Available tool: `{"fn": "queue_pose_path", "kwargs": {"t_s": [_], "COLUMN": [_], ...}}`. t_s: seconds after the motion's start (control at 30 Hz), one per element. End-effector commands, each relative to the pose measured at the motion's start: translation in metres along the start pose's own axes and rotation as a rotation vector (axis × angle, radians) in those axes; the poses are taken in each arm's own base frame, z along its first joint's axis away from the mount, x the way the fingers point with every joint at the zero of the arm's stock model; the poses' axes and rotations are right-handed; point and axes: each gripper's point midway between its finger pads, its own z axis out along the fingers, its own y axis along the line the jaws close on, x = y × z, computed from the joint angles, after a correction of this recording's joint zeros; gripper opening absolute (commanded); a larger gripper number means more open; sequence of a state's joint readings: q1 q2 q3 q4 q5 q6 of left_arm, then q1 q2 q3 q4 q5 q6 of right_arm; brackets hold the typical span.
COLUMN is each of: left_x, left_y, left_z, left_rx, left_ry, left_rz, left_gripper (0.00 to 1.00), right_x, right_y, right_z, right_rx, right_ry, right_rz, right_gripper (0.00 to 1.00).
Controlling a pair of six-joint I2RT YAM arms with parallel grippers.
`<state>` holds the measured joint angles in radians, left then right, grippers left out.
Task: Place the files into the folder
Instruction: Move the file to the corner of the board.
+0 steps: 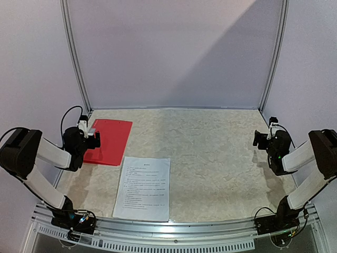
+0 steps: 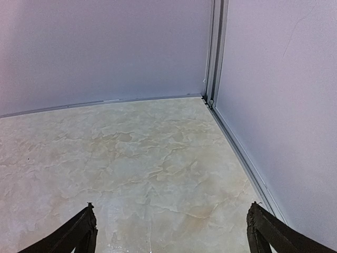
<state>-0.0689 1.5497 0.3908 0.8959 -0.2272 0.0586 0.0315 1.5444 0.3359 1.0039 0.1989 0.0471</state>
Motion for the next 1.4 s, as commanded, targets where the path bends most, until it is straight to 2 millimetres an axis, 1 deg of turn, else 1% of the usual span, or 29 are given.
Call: {"fn": "queue_pose_path", "kwargs": {"t_s": [0.0, 0.03, 0.07, 0.13, 0.17, 0.2, 0.27, 0.3, 0.33, 0.4, 0.43, 0.47, 0.5, 0.53, 0.57, 0.63, 0.73, 0.77, 0.83, 0.87, 0.9, 0.93, 0.97, 1.0, 1.1, 1.13, 1.23, 1.33, 1.37], "left_x": [-0.003, -0.003, -0.003, -0.004, -0.005, -0.010, -0.023, -0.035, -0.042, -0.057, -0.059, -0.064, -0.058, -0.042, -0.033, -0.005, 0.037, 0.049, 0.071, 0.083, 0.095, 0.104, 0.113, 0.118, 0.125, 0.126, 0.131, 0.141, 0.140], "left_y": [-0.002, -0.002, -0.003, -0.007, -0.006, -0.003, 0.002, -0.005, -0.027, -0.064, -0.073, -0.080, -0.085, -0.088, -0.085, -0.082, -0.087, -0.091, -0.098, -0.102, -0.104, -0.108, -0.111, -0.115, -0.125, -0.128, -0.137, -0.147, -0.151], "left_z": [0.003, 0.003, 0.003, 0.003, 0.003, 0.006, 0.011, 0.011, 0.007, -0.014, -0.027, -0.040, -0.056, -0.078, -0.089, -0.116, -0.155, -0.167, -0.191, -0.198, -0.204, -0.204, -0.203, -0.201, -0.195, -0.194, -0.190, -0.187, -0.187], "left_rx": [0.018, 0.022, 0.026, 0.069, 0.073, 0.060, 0.064, 0.134, 0.283, 0.549, 0.633, 0.707, 0.780, 0.853, 0.875, 0.949, 1.072, 1.111, 1.193, 1.222, 1.237, 1.235, 1.225, 1.212, 1.206, 1.213, 1.239, 1.255, 1.265], "left_ry": [-0.007, -0.009, -0.009, -0.013, -0.014, -0.003, 0.045, 0.065, 0.093, 0.135, 0.162, 0.173, 0.226, 0.320, 0.369, 0.443, 0.498, 0.504, 0.527, 0.542, 0.558, 0.552, 0.543, 0.529, 0.498, 0.495, 0.475, 0.456, 0.458], "left_rz": [-0.007, -0.007, -0.006, -0.007, -0.012, -0.020, -0.038, -0.028, 0.019, 0.182, 0.240, 0.339, 0.426, 0.528, 0.632, 0.817, 0.994, 1.035, 1.102, 1.134, 1.166, 1.207, 1.251, 1.294, 1.352, 1.352, 1.382, 1.480, 1.490], "left_gripper": [1.00, 1.00, 1.00, 1.00, 1.00, 1.00, 1.00, 1.00, 1.00, 0.99, 1.00, 1.00, 0.99, 0.96, 0.93, 0.84, 0.74, 0.72, 0.67, 0.66, 0.65, 0.63, 0.61, 0.58, 0.55, 0.54, 0.55, 0.55, 0.55], "right_x": [-0.007, -0.006, -0.011, -0.028, -0.044, -0.052, -0.061, -0.059, -0.058, -0.044, -0.041, -0.033, -0.030, -0.024, -0.022, -0.013, -0.002, 0.007, 0.018, 0.030, 0.037, 0.047, 0.053, 0.066, 0.090, 0.093, 0.106, 0.118, 0.122], "right_y": [-0.005, -0.008, -0.012, -0.012, -0.011, -0.004, 0.018, 0.027, 0.033, 0.049, 0.068, 0.087, 0.105, 0.126, 0.147, 0.182, 0.233, 0.251, 0.286, 0.301, 0.315, 0.326, 0.337, 0.347, 0.369, 0.376, 0.390, 0.394, 0.394], "right_z": [0.008, 0.010, 0.013, 0.019, 0.020, 0.021, 0.019, 0.017, 0.014, 0.005, -0.002, -0.010, -0.018, -0.028, -0.039, -0.058, -0.086, -0.093, -0.112, -0.122, -0.133, -0.141, -0.150, -0.158, -0.177, -0.183, -0.196, -0.200, -0.202], "right_rx": [0.017, 0.038, 0.060, 0.081, 0.081, 0.054, -0.060, -0.084, -0.082, -0.054, -0.076, -0.104, -0.130, -0.159, -0.195, -0.246, -0.325, -0.357, -0.426, -0.455, -0.478, -0.493, -0.510, -0.525, -0.561, -0.580, -0.617, -0.631, -0.634], "right_ry": [-0.008, 0.013, 0.041, 0.114, 0.139, 0.176, 0.256, 0.308, 0.359, 0.495, 0.549, 0.606, 0.640, 0.677, 0.701, 0.758, 0.828, 0.859, 0.912, 0.957, 0.989, 1.019, 1.039, 1.071, 1.137, 1.152, 1.195, 1.226, 1.236], "right_rz": [0.013, 0.017, 0.020, 0.015, 0.028, 0.085, 0.126, 0.143, 0.177, 0.185, 0.196, 0.182, 0.179, 0.175, 0.158, 0.138, 0.160, 0.158, 0.176, 0.168, 0.168, 0.156, 0.152, 0.137, 0.133, 0.148, 0.163, 0.184, 0.195], "right_gripper": [0.99, 0.99, 0.99, 0.99, 0.99, 0.99, 0.90, 0.86, 0.82, 0.79, 0.78, 0.77, 0.77, 0.76, 0.76, 0.76, 0.73, 0.72, 0.70, 0.69, 0.68, 0.67, 0.66, 0.66, 0.63, 0.62, 0.60, 0.58, 0.57]}}
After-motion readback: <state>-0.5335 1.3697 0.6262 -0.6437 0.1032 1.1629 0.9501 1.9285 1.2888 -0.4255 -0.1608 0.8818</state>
